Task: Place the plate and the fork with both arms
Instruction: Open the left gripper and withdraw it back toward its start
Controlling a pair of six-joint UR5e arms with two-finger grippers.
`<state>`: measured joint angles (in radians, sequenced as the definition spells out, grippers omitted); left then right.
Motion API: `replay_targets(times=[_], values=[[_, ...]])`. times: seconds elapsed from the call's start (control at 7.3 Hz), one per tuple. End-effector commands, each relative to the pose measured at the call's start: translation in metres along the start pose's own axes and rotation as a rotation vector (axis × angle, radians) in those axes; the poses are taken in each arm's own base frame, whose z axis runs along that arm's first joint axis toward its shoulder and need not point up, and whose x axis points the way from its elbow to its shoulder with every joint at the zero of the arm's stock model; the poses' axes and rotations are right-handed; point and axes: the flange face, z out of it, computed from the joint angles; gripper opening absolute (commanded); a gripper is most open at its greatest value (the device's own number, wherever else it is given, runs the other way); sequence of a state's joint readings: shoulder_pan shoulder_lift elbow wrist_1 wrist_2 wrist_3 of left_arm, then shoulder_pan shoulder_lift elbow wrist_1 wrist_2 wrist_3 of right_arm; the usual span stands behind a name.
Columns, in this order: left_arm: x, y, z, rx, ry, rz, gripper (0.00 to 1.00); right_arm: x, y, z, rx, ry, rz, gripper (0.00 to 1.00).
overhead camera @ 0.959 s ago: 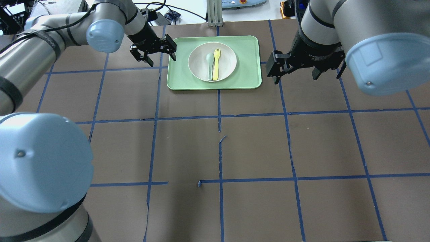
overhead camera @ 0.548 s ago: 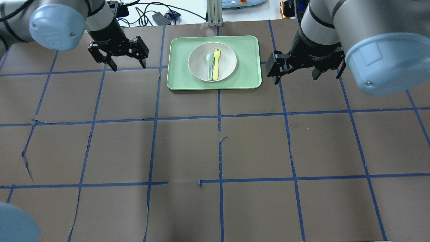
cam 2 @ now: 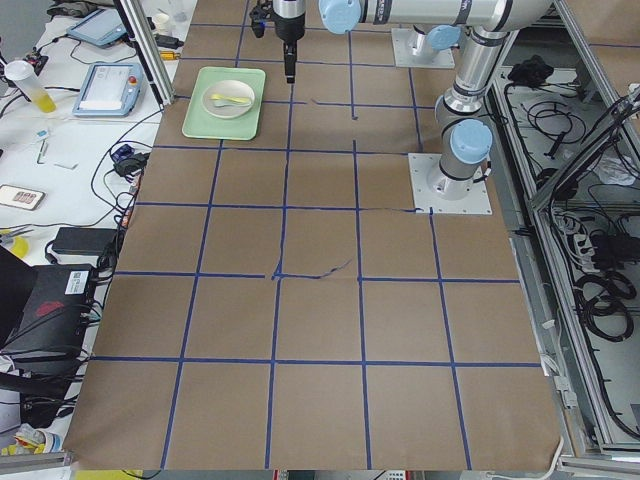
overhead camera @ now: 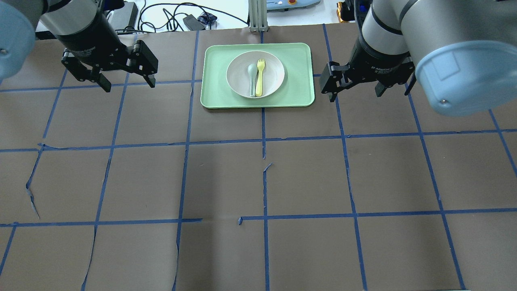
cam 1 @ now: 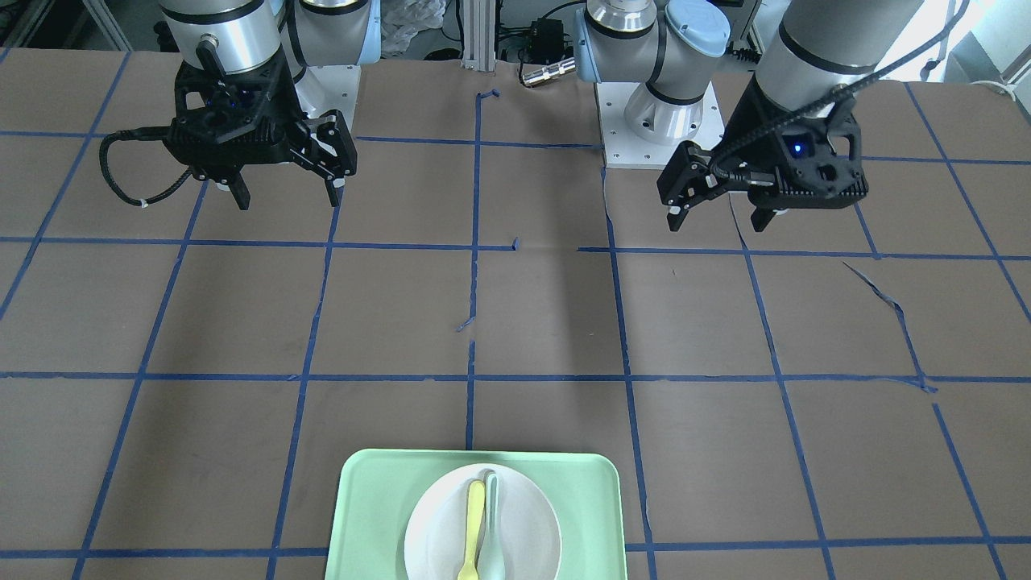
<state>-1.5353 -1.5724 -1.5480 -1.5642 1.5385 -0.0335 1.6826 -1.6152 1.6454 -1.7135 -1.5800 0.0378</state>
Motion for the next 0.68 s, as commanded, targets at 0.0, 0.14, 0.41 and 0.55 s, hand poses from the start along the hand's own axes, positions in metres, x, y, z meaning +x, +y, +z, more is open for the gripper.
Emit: replay_targets(times=[0.0,0.14,0.41,0.55], values=[[0.0062,0.0406,0.0144,-0.018,-0.04,-0.017,1.0,-0.0001,-0.0012,-0.0019,0.004,0.0,0.0,1.0],[0.0047,0.0463,0.0182,-0.023,-0.065,-0.012,1.0,-0.0001,-0.0012,-0.002,0.004,0.0,-0.001,1.0],[0.0051,0.0419,0.0186,-0.023,-0.064,-0.012,1.0,0.0004,-0.0039,-0.0026,0.012,0.006,-0.003,1.0],[0.005,0.0421,0.0171,-0.02,-0.065,-0.012,1.0,-0.0008,-0.0069,0.0017,0.035,0.002,-0.001,1.0]])
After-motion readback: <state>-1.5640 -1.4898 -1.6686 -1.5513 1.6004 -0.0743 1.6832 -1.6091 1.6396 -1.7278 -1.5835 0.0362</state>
